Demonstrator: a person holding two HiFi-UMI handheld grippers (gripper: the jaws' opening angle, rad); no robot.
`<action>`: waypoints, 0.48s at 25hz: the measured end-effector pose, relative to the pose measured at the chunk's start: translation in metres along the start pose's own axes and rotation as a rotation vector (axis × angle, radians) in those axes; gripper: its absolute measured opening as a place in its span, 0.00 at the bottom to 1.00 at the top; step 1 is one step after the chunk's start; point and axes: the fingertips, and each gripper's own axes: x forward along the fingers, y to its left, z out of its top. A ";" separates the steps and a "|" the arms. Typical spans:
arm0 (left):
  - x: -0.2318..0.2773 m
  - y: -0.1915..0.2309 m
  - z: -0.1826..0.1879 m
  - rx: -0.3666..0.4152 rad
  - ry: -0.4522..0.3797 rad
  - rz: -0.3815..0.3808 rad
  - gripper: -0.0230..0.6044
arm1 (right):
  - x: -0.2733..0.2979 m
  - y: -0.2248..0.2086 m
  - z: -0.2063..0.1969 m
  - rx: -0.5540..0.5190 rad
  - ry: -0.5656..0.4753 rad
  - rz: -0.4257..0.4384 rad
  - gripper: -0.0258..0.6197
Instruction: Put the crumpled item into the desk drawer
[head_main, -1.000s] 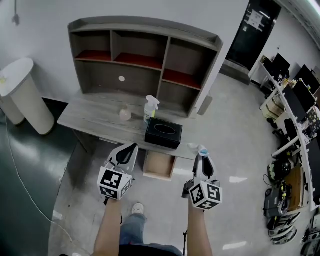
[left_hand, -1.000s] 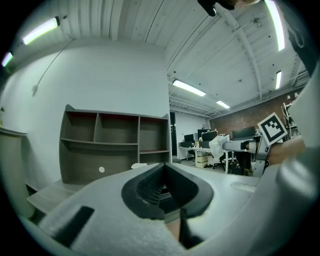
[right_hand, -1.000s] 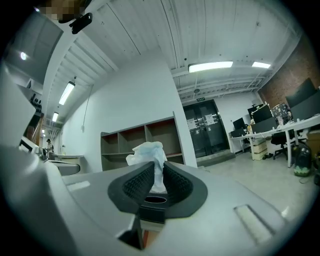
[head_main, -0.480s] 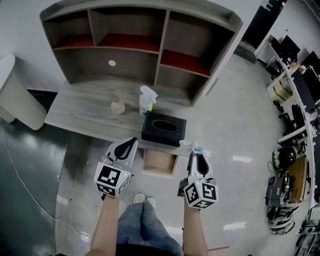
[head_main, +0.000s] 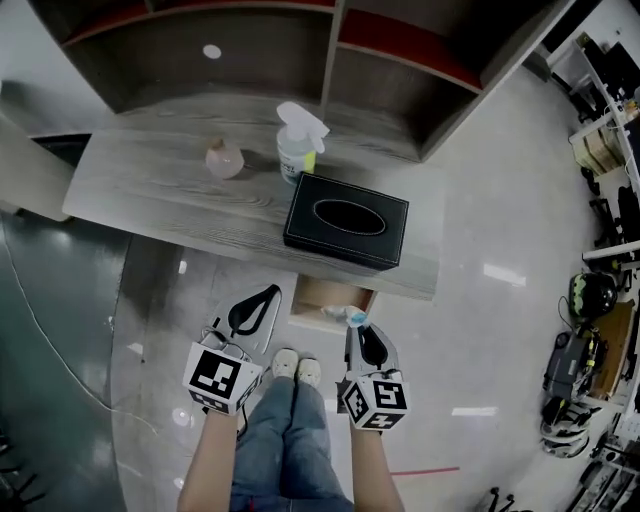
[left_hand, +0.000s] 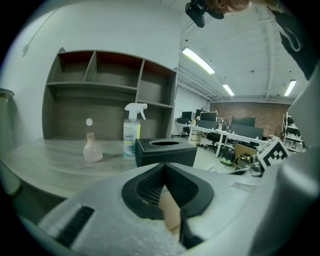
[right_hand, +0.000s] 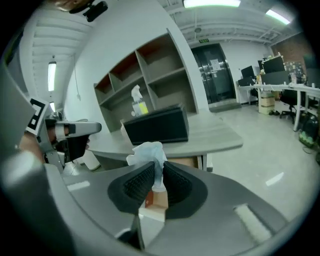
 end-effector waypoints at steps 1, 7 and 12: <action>0.003 0.001 -0.012 -0.011 0.014 -0.001 0.04 | 0.011 -0.005 -0.013 0.007 0.030 -0.016 0.14; 0.017 0.003 -0.075 -0.057 0.075 -0.010 0.04 | 0.082 -0.033 -0.074 0.040 0.190 -0.064 0.14; 0.020 0.006 -0.109 -0.085 0.110 0.000 0.04 | 0.111 -0.042 -0.113 0.042 0.329 -0.068 0.17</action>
